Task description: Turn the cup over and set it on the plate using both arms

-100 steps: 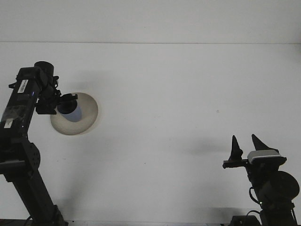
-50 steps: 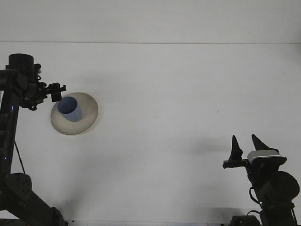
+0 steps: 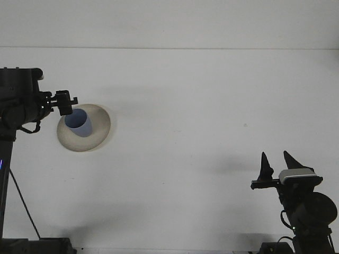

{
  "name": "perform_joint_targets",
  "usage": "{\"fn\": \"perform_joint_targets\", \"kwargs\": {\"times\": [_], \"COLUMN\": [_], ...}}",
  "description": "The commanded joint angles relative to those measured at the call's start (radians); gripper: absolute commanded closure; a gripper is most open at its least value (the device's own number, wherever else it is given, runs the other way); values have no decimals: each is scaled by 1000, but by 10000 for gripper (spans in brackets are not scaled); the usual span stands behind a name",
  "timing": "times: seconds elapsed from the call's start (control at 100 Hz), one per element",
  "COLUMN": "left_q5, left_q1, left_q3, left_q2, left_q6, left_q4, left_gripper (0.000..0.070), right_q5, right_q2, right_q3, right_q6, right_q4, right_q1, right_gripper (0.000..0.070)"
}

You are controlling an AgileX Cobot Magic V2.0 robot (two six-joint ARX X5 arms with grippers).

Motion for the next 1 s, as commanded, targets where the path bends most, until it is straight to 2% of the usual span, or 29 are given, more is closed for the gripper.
{"fn": "perform_joint_targets", "kwargs": {"times": [0.0,0.68,0.9,0.99], "left_q5": [1,1,1,1], "left_q1": [-14,-49,-49,-49], "left_q3": [-35,-984,-1145,-1173], "left_q2": [-41,-846,-1035,-1065], "left_q6": [-2,7,96,111], "left_q4": [32,645,699,692], "left_gripper": [318,318,317,317], "right_q5": [3,3,3,3], "right_q2": [1,1,1,1], "right_q3": [12,12,12,12], "right_q6": [-10,-10,-10,-10], "right_q4": [12,11,11,11], "right_q1": [0,0,0,0], "right_gripper": [273,273,273,273]}}
